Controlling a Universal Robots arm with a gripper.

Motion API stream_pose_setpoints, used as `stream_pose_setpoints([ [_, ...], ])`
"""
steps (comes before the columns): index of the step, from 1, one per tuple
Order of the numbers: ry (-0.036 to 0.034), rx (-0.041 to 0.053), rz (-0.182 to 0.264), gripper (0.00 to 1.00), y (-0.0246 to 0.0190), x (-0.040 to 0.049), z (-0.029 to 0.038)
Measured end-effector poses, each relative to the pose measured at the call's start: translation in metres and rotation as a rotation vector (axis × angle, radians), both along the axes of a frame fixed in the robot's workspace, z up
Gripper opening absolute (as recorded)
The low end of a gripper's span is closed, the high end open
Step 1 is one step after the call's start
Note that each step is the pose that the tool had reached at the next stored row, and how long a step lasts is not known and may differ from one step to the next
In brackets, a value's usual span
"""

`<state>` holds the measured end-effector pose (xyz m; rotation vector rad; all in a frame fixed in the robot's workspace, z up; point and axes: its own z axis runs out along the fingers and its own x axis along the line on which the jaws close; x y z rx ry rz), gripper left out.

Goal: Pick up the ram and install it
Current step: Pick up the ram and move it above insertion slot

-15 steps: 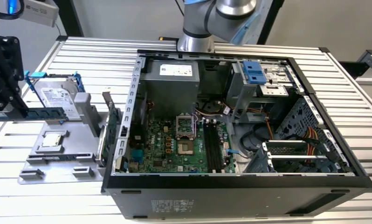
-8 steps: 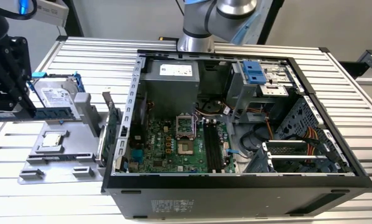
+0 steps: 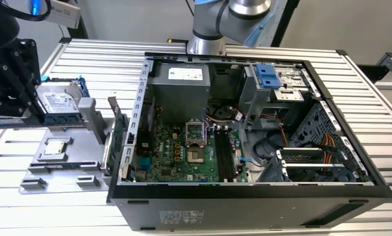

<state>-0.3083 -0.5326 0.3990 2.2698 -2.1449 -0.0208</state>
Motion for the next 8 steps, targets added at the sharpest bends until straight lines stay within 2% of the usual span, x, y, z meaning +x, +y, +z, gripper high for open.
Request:
stream_pose_setpoints([
  [8, 0.0, 0.0, 0.005, 0.0, 0.0001, 0.0092, 0.0],
])
